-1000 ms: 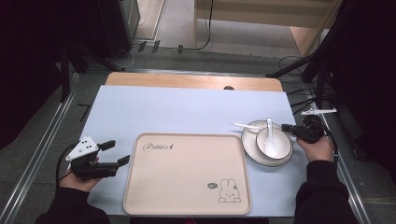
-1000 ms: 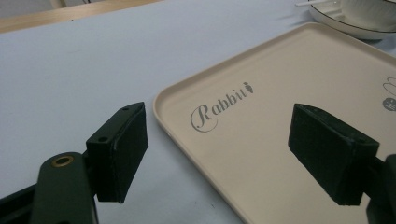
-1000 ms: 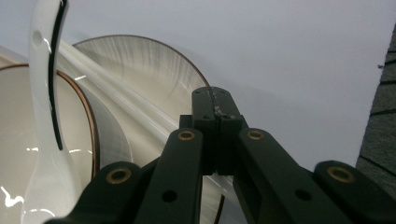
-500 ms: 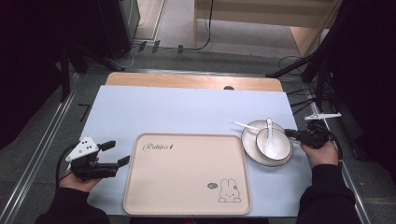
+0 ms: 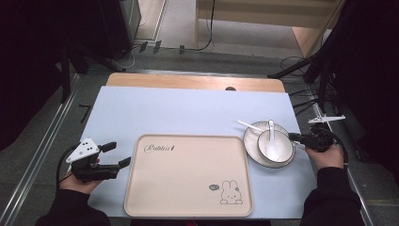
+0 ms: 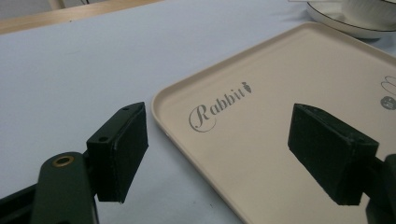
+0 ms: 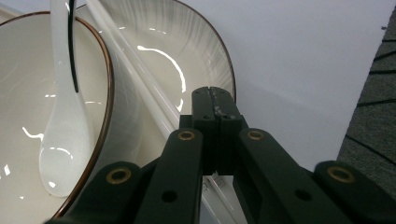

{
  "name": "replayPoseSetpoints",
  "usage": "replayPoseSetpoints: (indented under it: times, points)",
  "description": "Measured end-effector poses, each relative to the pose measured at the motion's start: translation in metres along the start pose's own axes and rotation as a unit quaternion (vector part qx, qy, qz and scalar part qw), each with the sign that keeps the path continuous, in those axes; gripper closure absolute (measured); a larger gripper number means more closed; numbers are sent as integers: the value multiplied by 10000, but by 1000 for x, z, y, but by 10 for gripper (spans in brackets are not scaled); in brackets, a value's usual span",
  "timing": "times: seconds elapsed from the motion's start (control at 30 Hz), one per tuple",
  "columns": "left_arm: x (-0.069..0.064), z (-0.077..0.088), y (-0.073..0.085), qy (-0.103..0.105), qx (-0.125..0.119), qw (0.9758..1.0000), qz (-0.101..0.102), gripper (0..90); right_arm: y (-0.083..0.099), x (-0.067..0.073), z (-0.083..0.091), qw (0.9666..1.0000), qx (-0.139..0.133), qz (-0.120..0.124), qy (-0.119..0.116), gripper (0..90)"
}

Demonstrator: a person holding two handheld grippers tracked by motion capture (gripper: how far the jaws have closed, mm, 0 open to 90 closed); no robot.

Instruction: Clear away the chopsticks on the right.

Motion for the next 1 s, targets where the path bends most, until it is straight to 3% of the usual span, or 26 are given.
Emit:
replayPoseSetpoints:
  times: [0.3, 0.43, 0.63, 0.67, 0.7, 0.87, 1.0]
  points:
    - [-1, -1, 0, 5, 33, 10000, -25, 203, 6, 3, 5, 9998, 128, -71, -147, 900]
    - [0, -1, 0, 2, 32, 10000, -23, 203, 8, 5, 9, 9997, 64, -64, -245, 900]
    - [-1, -1, 0, 16, 37, 10000, -29, 204, 4, 5, 14, 9999, -117, 75, -88, 763]
    - [-1, -1, 0, 16, 25, 10000, -23, 205, 3, 5, 16, 9994, -256, 250, -17, 656]
    - [-1, -1, 0, 14, 22, 10000, -23, 205, 2, 5, 16, 9991, -278, 322, 25, 656]
    - [-1, -1, 0, 16, 40, 10000, -32, 206, 4, 7, 11, 9992, -109, 390, -8, 648]
    - [-1, -1, 0, 14, 35, 10000, -25, 208, 5, 9, 6, 9990, 60, 442, -68, 692]
Point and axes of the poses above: each handheld gripper's, and its own axes: z roughly backward along the jaws, y roughly out of its underside, x roughly to its left, the point moved 4 cm from there along -z, roughly forward along the jaws, and after that the axes turned 3 degrees about -y, right-handed, at the moved point
